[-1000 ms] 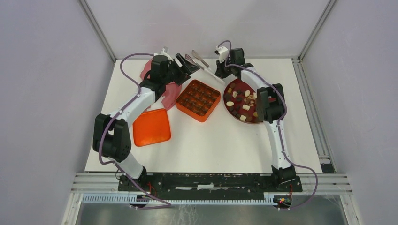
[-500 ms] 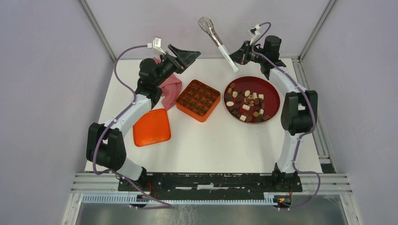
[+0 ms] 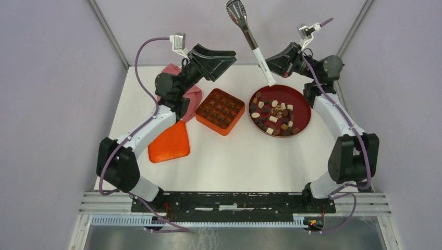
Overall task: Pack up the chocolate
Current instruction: Pick up the clamp at the center of the board.
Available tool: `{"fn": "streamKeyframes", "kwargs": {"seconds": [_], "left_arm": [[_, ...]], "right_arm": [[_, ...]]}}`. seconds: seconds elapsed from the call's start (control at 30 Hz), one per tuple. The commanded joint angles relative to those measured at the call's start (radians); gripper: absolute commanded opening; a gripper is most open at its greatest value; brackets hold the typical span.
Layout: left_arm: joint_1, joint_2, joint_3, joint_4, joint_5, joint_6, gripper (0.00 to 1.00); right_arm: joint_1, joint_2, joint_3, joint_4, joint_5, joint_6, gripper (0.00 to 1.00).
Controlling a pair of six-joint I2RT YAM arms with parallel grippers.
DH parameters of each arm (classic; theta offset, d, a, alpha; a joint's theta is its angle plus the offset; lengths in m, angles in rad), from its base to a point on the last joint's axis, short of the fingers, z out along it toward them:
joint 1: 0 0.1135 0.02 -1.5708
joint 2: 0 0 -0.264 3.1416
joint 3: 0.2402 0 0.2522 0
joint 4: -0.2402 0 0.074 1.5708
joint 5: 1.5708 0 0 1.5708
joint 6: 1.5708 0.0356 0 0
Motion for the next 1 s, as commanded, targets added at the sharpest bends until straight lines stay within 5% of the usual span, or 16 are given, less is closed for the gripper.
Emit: {"fn": "streamKeyframes", "kwargs": {"seconds": [0.0,0.3,0.97], "left_arm": [[-0.064,-0.072,0.010,0.039,-0.051,0.149,0.87],[-0.227,-0.161,0.013,-0.101,-0.165,0.432,0.71],[-0.339,-0.052,0.125,-0.135,-0.124,0.463,0.39]], "right_arm": [[0.002,-0.153,-0.072,0.068,-0.005,0.001,0.00],[0.008,-0.369,-0.181,-0.156,0.009,-0.205,0.00],[0.018,-0.474,-0.233,-0.277,-0.049,-0.325,0.00]]}}
